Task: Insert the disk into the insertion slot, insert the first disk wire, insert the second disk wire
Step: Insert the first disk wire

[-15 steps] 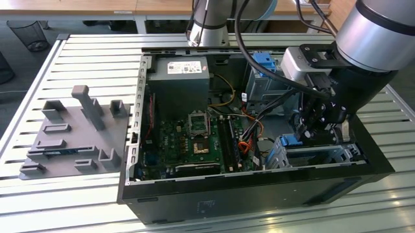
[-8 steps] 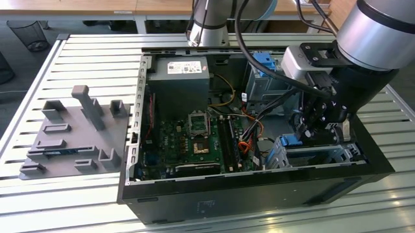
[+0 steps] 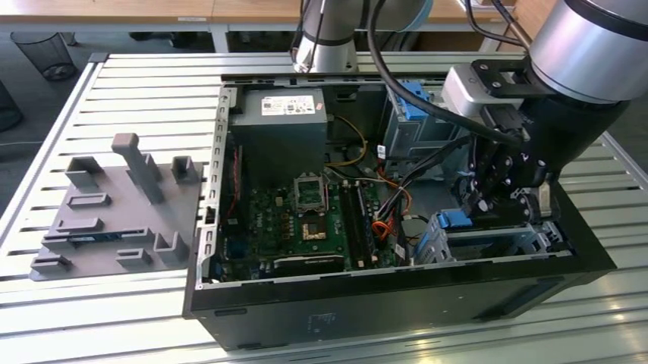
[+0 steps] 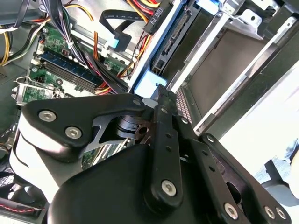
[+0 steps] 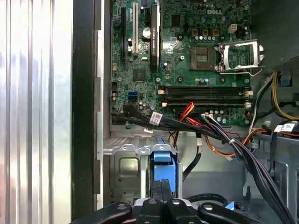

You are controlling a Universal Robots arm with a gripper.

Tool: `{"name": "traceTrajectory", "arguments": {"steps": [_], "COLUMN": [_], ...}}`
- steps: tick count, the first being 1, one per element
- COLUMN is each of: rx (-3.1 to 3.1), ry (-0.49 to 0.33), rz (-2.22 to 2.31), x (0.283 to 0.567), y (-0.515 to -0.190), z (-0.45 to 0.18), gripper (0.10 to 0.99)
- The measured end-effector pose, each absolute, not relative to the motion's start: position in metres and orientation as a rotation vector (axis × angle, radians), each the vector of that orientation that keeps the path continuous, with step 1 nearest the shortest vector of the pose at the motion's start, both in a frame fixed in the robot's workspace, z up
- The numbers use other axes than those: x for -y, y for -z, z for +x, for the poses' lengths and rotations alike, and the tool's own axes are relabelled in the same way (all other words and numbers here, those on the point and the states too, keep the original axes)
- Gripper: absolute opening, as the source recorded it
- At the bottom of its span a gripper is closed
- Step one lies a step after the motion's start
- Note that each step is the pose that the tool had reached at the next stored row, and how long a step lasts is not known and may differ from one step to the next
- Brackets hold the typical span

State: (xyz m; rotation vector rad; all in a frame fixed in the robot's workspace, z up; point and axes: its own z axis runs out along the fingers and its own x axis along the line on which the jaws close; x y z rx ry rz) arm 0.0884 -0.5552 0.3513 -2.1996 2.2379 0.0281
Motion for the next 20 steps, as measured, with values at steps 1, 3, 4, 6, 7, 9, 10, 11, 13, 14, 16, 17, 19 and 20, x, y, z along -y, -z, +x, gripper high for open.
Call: {"name": "traceTrajectory", "arguments": {"steps": [1, 3, 4, 6, 7, 9, 10, 11, 13, 14, 16, 17, 19, 20], "rx": [-2.238, -2.238, -2.238, -2.238, -2.238, -2.238, -2.238, -2.237, -2.236, -2.236, -2.236, -2.237, -2.237, -2.237], "ry": [-0.028, -0.028, -0.027, -0.027, -0.027, -0.027, -0.026, -0.024, -0.024, -0.024, -0.024, -0.024, -0.024, -0.024], "rz": [-2.2, -2.2, -2.2, -2.2, -2.2, -2.2, -2.199, -2.199, -2.198, -2.198, -2.198, -2.198, -2.198, -2.198], "x": [0.555, 0.555, 0.555, 0.555, 0.555, 0.555, 0.555, 0.555, 0.555, 0.555, 0.555, 0.555, 0.555, 0.555], "y": [-0.351, -0.351, -0.352, -0.352, -0.352, -0.352, -0.352, -0.352, -0.352, -0.352, -0.352, -0.352, -0.351, -0.351], "z": [0.088, 0.088, 0.088, 0.088, 0.088, 0.088, 0.088, 0.087, 0.087, 0.087, 0.089, 0.092, 0.096, 0.099], "gripper": [0.106, 0.106, 0.106, 0.106, 0.106, 0.106, 0.106, 0.106, 0.106, 0.106, 0.106, 0.106, 0.106, 0.106]}}
